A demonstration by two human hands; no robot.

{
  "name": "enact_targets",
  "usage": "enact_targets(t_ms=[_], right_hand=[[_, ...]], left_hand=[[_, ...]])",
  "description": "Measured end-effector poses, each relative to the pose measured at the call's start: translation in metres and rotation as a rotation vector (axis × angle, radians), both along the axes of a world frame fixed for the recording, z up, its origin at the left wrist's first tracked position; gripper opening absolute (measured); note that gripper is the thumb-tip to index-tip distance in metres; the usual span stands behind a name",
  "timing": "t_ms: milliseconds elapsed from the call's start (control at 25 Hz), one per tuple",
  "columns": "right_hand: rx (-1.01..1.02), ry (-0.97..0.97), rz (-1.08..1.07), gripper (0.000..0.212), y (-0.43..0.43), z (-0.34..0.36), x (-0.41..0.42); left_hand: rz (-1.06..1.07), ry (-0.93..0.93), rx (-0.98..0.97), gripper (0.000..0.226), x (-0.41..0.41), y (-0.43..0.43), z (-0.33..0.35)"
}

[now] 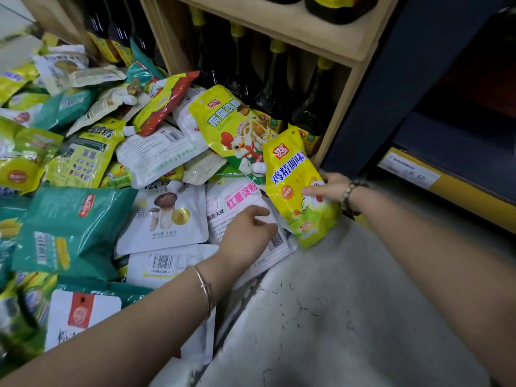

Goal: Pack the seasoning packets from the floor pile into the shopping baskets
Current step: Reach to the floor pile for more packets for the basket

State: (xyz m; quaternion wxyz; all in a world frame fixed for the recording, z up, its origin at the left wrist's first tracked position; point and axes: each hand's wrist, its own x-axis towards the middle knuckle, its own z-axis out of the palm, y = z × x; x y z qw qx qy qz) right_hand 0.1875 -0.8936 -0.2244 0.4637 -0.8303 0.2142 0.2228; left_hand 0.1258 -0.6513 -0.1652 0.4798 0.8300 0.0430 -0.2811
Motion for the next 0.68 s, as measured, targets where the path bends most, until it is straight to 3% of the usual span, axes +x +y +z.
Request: enact_targets(t_ms=[280,400,560,680], right_hand=[[0.204,-0.168,-0.167,0.012,0.028,0.018,-0.059],[0.283,-0.248,-0.226,0.009,0.048,0.042,-0.082],[0.464,-0.163,-0.242,0.012,0.09,0.057,-0.101],[0.503,-0.098,-0.189,0.012,0.114,0.06,-0.107]], left_hand=[[0.17,0.101,-0.196,0.037,-0.018,0.006,-0.005],[0.236,0.169,-0.333,0.054,-0.029,0.017,-0.002],[0.382,0.411,-0.729,0.047,-0.046,0.03,0.005],[0.395,0.509,-0.744,0.046,-0.05,0.046,0.006]])
